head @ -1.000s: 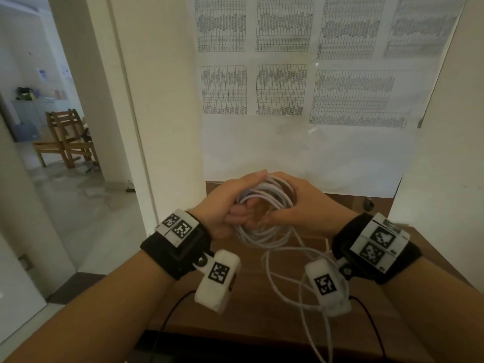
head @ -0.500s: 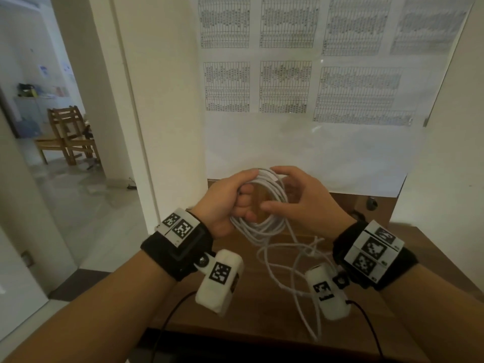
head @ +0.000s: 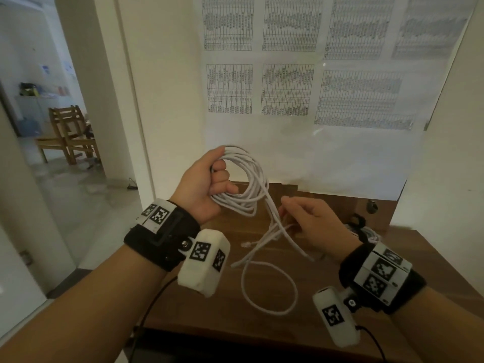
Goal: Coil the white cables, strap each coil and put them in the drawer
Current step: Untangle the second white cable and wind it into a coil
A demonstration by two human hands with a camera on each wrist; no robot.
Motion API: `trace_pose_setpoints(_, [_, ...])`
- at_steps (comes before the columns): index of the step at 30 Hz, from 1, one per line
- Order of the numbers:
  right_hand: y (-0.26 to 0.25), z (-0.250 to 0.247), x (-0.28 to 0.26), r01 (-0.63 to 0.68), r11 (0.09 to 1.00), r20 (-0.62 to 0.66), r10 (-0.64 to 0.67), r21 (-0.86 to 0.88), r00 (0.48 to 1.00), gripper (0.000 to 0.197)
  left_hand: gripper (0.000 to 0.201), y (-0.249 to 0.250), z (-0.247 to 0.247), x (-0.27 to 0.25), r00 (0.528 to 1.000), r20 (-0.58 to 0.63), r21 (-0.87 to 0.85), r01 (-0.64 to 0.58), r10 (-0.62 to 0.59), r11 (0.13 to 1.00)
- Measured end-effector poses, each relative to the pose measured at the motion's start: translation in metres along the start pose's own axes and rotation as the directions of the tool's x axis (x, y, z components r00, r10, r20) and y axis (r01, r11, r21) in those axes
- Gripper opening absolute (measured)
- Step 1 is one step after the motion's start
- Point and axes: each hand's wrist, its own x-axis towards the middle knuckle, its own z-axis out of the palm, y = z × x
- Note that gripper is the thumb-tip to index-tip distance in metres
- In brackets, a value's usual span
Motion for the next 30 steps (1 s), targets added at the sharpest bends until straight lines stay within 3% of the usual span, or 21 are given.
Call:
trace_pose_setpoints(5, [-0.006, -0.008, -0.005, 0.087, 0.96, -0.006, -0.092, -0.266, 0.996, 0.058, 0.038, 0.009, -0.006, 0.001, 0.995, -0.06, 0.006, -0.085, 0.085, 0.996])
trace_pose_setpoints(9, [0.008, -0.026, 0.001, -0.033, 0.924, -0.107, -0.009, -0.382, 0.994, 0.051, 0.04, 0.019, -0.013, 0.001, 0.986, -0.11, -0.057, -0.129, 0.122, 0.99])
trace_pose_setpoints(14, [0.042, -0.055, 0.002, -0.249, 0.792, -0.161, 0.192, -0.557, 0.968, 0.044, 0.038, 0.039, -0.021, 0.006, 0.954, -0.198, -0.05, -0.238, 0.224, 0.97])
trace_pose_setpoints(21, [0.08, -0.083, 0.0, -0.439, 0.701, -0.314, 0.31, -0.562, 0.897, 0.035, 0.035, 0.06, -0.051, 0.019, 0.85, -0.381, 0.078, -0.363, 0.364, 0.928])
trace_pose_setpoints(27, [0.104, -0.111, -0.009, -0.595, 0.609, -0.486, 0.36, -0.524, 0.796, 0.035, 0.042, 0.075, -0.077, 0.013, 0.776, -0.541, 0.055, -0.352, 0.324, 0.934])
trace_pose_setpoints(30, [0.107, -0.121, -0.018, -0.671, 0.575, -0.56, 0.395, -0.467, 0.728, 0.03, 0.028, 0.084, -0.094, 0.009, 0.737, -0.602, 0.079, -0.329, 0.309, 0.941])
